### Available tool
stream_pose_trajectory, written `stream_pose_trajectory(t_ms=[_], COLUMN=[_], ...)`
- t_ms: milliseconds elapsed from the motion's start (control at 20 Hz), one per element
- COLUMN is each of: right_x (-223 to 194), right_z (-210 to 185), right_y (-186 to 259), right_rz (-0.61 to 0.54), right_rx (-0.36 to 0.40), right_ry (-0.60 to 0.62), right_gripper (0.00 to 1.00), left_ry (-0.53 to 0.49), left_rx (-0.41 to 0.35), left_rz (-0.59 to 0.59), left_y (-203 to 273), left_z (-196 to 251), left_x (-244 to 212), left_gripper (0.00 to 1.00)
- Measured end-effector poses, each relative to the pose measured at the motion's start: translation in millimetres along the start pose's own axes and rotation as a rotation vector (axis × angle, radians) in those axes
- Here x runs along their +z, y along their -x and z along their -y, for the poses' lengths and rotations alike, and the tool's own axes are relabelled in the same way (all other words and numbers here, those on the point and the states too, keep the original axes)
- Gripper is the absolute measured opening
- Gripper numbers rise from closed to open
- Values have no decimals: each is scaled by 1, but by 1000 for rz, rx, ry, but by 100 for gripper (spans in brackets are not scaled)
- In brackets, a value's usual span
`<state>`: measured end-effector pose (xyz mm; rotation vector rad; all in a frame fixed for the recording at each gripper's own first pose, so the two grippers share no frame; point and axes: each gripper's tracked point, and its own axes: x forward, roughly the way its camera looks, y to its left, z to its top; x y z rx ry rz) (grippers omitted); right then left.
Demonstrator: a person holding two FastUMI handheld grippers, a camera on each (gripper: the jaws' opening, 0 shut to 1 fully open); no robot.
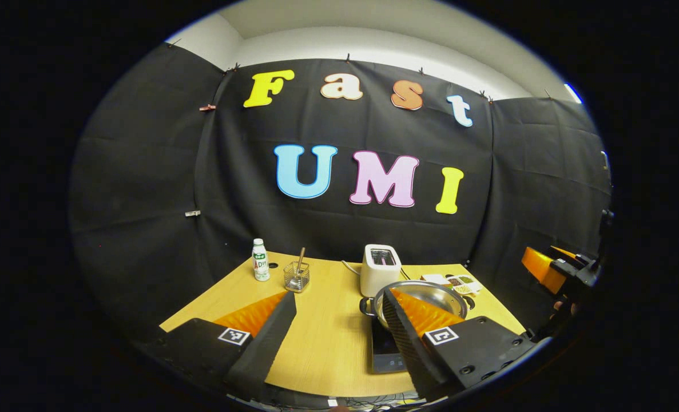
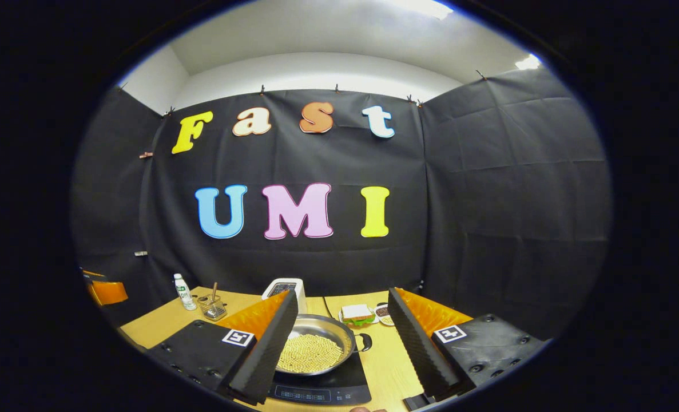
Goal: First push the handle of the pot to place it horizontally, then grasp the pot with both hands and set it on the induction cooktop.
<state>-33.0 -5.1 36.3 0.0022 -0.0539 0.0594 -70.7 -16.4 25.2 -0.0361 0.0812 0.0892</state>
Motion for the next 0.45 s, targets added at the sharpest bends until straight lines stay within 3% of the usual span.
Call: stream_pose_trajectory(t_ms=[450], right_x=[-2], right_z=[-38], right_y=[8], right_rz=[-10], right_rx=[28], right_ry=[34], right_gripper=[100], left_ry=[42], left_rx=[42], left_rz=[16], left_y=[12], left_z=[-49], left_x=[-6], left_gripper=[95])
